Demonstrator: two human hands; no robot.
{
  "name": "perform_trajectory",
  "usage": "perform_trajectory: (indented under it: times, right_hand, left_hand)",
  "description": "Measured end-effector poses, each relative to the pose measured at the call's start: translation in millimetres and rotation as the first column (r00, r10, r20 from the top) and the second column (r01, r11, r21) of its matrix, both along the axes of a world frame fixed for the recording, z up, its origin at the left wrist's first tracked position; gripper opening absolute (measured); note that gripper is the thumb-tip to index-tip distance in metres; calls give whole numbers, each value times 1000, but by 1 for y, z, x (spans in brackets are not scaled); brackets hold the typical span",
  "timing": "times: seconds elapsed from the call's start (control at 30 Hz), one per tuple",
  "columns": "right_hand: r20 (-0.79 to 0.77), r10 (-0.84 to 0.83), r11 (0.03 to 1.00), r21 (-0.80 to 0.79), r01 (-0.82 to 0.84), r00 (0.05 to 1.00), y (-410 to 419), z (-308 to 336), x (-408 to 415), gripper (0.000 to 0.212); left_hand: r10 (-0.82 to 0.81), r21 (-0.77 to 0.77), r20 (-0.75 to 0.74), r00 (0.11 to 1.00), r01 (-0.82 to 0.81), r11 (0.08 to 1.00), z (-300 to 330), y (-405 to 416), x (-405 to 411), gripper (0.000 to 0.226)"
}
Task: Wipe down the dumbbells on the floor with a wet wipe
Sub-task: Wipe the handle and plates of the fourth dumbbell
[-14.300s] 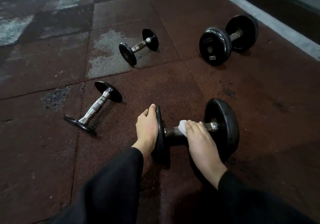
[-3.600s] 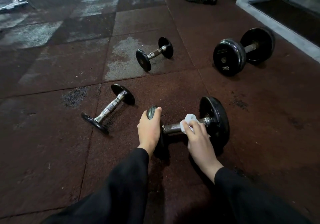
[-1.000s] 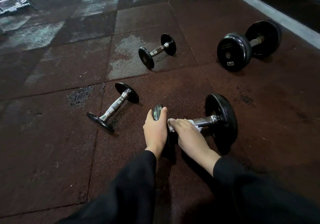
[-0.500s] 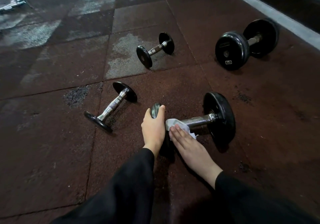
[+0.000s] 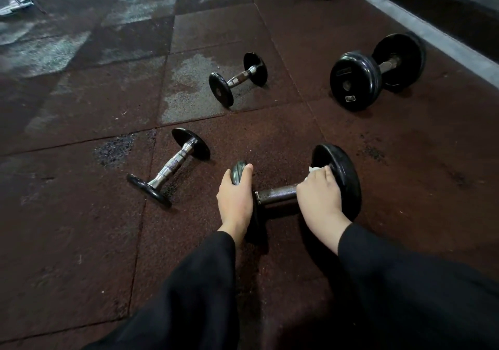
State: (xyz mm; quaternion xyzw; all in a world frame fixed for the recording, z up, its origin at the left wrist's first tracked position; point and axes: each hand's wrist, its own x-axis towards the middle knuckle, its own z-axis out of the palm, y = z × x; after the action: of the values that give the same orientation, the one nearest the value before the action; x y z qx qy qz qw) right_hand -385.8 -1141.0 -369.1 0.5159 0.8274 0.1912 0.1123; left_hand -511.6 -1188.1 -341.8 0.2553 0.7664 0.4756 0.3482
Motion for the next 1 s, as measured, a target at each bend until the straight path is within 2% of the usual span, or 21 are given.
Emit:
perform_trajectory:
  times: [0.07, 0.1, 0.13, 0.17, 0.23, 0.27, 0.37, 0.53, 0.67, 0.77, 0.87, 0.93, 1.0]
  right_hand:
    - [35, -59, 998, 22, 58, 998, -5, -8, 5, 39]
    - [54, -89, 995, 53, 86, 995, -10, -5, 5, 32]
    - [43, -108, 991, 80, 105, 993, -11, -9, 5, 29]
    - [-9, -113, 988, 107, 113, 994, -10, -11, 5, 31]
    - [-81, -122, 988, 90, 129, 989, -6, -13, 6, 38]
    - [-82, -96, 986, 127, 106, 992, -6, -14, 7, 38]
    - [-77, -87, 983, 153, 97, 993, -7, -16, 6, 37]
    - [-32, -86, 995, 49, 88, 996, -4, -14, 8, 36]
    - [-85, -104, 990, 92, 111, 991, -2, -12, 4, 34]
    - [-12, -95, 995, 15, 96, 995, -12, -8, 1, 33]
    - [-20, -153, 988, -22, 153, 988, -17, -2, 4, 32]
    - [-63, -132, 990, -60, 129, 989, -19, 3, 6, 35]
    - [11, -129, 985, -117, 129, 992, -26, 19, 5, 36]
  left_hand:
    - [47, 68, 116, 992, -55, 996, 3, -3, -1, 94]
    - [70, 105, 171, 983, -89, 991, 6, -7, 1, 88]
    - [94, 138, 155, 983, -115, 984, 5, -13, 1, 77]
    - [88, 155, 69, 994, -98, 983, 4, -22, 2, 70]
    - [-28, 152, -154, 988, 51, 987, -6, -43, 9, 77]
    - [-86, 148, -197, 977, 116, 982, -12, -53, 14, 86]
    - [-143, 105, -201, 969, 166, 980, -21, -61, 21, 98]
    - [-156, 17, -209, 965, 163, 987, -16, -52, 19, 87]
    - [-172, -18, -235, 957, 173, 985, -10, -50, 18, 85]
    - [-193, -55, -275, 942, 185, 981, -7, -55, 19, 86]
    - [-180, -70, -281, 943, 167, 983, -1, -60, 19, 84]
    - [-156, -85, -272, 950, 138, 987, 4, -62, 18, 83]
    - [-149, -115, -265, 953, 122, 986, 11, -67, 18, 82]
